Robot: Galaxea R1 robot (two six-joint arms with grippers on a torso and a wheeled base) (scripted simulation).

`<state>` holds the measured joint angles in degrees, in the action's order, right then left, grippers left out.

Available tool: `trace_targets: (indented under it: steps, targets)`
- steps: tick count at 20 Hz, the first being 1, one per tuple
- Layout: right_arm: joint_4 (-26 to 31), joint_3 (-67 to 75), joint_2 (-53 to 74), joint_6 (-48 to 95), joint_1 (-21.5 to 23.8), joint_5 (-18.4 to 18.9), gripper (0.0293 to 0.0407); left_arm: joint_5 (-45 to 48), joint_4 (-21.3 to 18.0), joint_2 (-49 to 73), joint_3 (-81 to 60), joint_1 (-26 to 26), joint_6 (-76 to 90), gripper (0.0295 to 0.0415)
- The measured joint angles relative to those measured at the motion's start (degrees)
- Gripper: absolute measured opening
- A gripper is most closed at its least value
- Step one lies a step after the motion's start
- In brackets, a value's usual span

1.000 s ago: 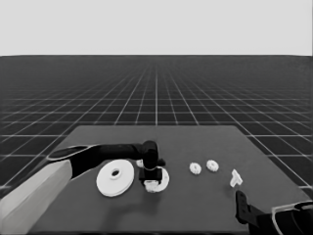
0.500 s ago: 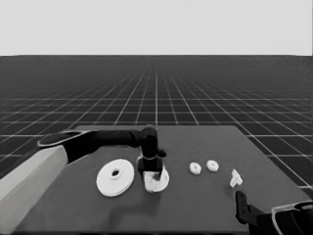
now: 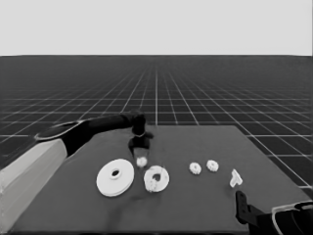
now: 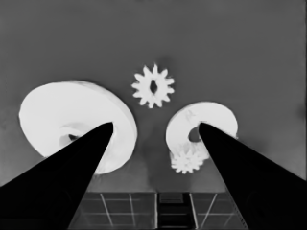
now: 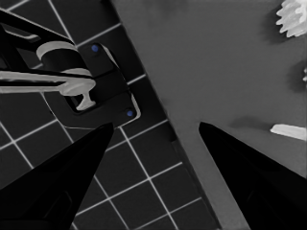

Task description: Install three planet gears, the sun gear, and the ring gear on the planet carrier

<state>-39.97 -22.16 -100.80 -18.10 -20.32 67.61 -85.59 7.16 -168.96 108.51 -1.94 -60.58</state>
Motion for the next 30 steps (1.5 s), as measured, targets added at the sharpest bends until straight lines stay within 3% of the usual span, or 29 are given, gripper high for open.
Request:
trace_targets:
  steps: [6,7,9,16,18,19,26,27,30]
  targets:
    - [0.0,0.0,0.0,0.0,0.0,0.0,0.0385,0.4,-0.5,-2.2,7.0,0.0,4.9,0.0385]
    - [0.0,0.0,0.0,0.0,0.0,0.0,0.0385,2.9,2.7,-3.4,10.1,3.6,6.6,0.0385]
    - [0.0,0.0,0.0,0.0,0.0,0.0,0.0385,5.8,5.3,-5.4,15.2,8.0,9.2,0.0385]
    - [0.0,0.0,0.0,0.0,0.0,0.0,0.0385,7.4,6.1,-6.9,19.1,9.6,11.2,0.0386]
    - [0.0,0.0,0.0,0.0,0.0,0.0,0.0385,7.5,6.2,-6.9,19.2,9.6,11.2,0.0317]
    - [0.0,0.0,0.0,0.0,0.0,0.0,0.0385,7.5,6.2,-6.9,19.2,9.6,11.3,0.0312]
    - [0.0,0.0,0.0,0.0,0.0,0.0,0.0385,7.5,6.2,-6.9,19.2,9.6,11.3,0.0312]
    - [0.0,0.0,0.0,0.0,0.0,0.0,0.0385,4.0,4.2,-3.9,11.5,6.5,7.3,0.0312]
    - [0.0,0.0,0.0,0.0,0.0,0.0,0.0385,1.0,0.5,-2.4,7.5,1.1,5.2,0.0312]
